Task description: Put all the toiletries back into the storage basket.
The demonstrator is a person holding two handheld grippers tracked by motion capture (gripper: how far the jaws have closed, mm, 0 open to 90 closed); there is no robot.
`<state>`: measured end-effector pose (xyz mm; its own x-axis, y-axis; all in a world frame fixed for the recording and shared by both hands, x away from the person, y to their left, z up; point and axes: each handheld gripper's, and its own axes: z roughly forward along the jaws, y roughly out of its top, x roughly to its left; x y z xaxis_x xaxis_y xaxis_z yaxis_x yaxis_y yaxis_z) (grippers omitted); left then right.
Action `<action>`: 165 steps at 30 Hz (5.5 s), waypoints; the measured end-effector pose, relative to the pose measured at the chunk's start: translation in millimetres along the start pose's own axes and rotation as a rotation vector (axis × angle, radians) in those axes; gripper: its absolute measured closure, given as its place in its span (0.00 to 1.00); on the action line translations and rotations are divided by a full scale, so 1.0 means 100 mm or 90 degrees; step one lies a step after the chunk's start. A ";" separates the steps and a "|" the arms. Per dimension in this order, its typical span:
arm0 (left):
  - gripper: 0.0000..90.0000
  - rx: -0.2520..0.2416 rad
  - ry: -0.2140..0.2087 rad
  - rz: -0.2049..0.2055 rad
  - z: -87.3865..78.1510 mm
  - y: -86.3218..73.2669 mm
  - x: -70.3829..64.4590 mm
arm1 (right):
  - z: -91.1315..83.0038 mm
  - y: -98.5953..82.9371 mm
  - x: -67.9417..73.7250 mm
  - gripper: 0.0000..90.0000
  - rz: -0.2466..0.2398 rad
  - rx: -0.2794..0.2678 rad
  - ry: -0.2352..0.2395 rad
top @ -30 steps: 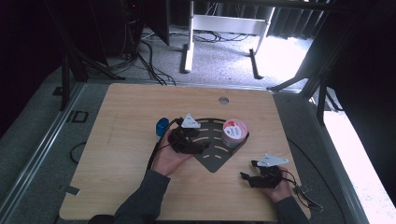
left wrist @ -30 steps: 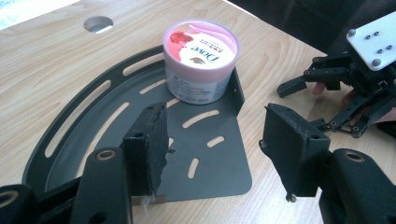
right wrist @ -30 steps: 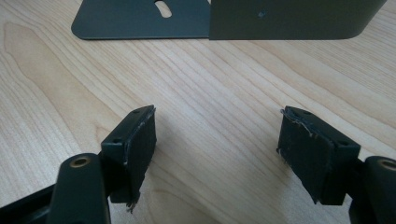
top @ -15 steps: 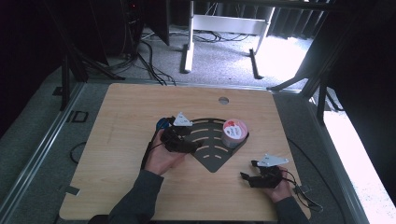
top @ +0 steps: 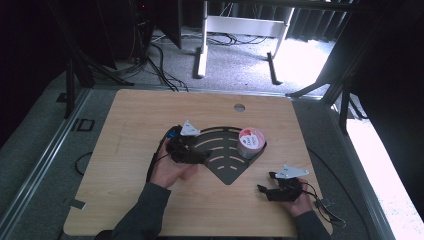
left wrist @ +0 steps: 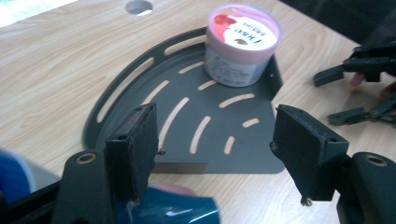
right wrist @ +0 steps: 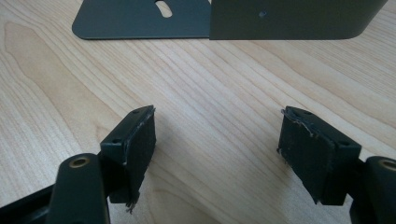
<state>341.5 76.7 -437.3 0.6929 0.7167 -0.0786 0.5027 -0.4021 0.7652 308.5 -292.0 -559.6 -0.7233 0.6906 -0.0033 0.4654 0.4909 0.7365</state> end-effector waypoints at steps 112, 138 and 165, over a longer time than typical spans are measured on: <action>0.58 0.004 0.037 0.003 -0.22 -0.08 -0.08 | 0.00 0.00 0.00 0.29 -0.002 0.001 0.002; 0.58 0.001 0.013 0.024 -0.16 0.15 -0.19 | 0.00 0.00 0.00 0.29 -0.001 0.001 0.002; 0.58 -0.003 -0.004 0.024 0.01 0.31 -0.24 | 0.00 0.00 0.00 0.29 -0.002 0.001 0.002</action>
<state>340.8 45.9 -412.5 0.7149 0.6971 -0.0541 0.4739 -0.4262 0.7706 308.5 -291.9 -559.6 -0.7265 0.6871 -0.0027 0.4641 0.4936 0.7355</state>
